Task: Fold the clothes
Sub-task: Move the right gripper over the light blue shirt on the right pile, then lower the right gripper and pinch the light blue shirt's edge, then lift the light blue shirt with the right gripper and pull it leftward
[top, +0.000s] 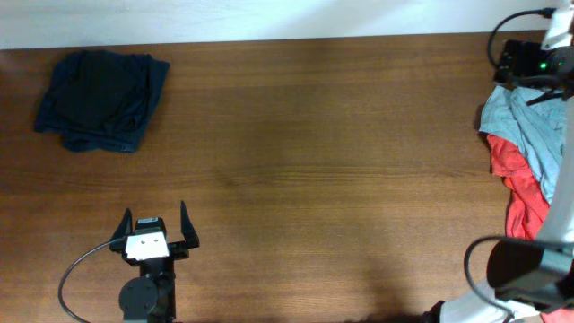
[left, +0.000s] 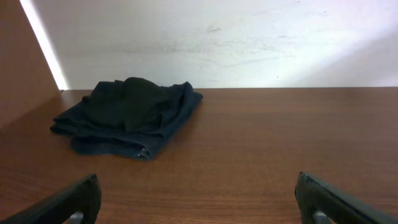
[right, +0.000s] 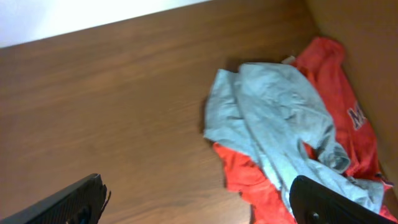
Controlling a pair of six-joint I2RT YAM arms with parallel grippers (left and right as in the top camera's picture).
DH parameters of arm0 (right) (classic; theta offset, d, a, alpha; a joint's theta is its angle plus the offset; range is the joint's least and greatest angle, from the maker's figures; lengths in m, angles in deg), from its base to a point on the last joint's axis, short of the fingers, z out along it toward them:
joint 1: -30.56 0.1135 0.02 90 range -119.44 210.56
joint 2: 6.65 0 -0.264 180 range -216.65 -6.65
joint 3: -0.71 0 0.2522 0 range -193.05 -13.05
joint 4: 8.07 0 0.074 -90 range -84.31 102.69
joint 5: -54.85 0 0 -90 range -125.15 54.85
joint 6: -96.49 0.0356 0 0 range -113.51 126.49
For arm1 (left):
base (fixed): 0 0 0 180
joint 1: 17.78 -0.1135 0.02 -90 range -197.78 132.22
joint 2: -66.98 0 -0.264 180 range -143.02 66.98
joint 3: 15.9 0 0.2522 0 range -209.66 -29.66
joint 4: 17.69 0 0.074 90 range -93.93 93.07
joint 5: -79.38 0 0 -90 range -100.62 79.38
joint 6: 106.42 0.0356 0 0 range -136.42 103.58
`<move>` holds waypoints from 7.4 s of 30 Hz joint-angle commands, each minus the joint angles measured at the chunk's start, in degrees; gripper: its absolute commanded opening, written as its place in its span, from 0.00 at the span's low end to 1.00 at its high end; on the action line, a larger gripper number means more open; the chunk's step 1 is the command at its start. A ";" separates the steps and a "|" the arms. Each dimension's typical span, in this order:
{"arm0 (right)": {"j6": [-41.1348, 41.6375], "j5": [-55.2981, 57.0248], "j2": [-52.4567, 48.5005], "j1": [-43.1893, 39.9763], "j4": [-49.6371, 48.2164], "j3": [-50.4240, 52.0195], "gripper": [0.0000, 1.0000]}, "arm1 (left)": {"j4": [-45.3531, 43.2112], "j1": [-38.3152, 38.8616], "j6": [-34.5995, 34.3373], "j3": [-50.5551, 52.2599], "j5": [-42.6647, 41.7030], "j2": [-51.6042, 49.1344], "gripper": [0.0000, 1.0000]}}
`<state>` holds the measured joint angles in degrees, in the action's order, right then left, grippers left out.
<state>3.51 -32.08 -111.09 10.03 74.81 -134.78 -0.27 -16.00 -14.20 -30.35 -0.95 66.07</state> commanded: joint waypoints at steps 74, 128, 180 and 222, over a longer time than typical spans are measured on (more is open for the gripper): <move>21.70 -7.78 -34.75 -15.91 -30.64 -1.46 0.04 | 0.09 -0.24 0.87 0.15 0.63 0.28 0.99; 26.53 -7.61 -31.45 -16.02 -29.44 -1.60 0.51 | 0.09 -0.24 0.90 0.15 0.63 0.28 0.99; 24.11 -19.52 -34.58 -18.93 -36.13 -2.19 0.04 | 0.09 -0.24 0.90 0.15 0.63 0.28 0.99; 3.15 -27.96 10.97 15.82 -11.72 -6.34 0.04 | 0.09 -0.24 0.90 0.15 0.63 0.28 0.99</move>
<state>9.45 -59.14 -102.15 19.58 63.01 -138.98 -0.27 -16.00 -14.20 -30.35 -0.95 66.07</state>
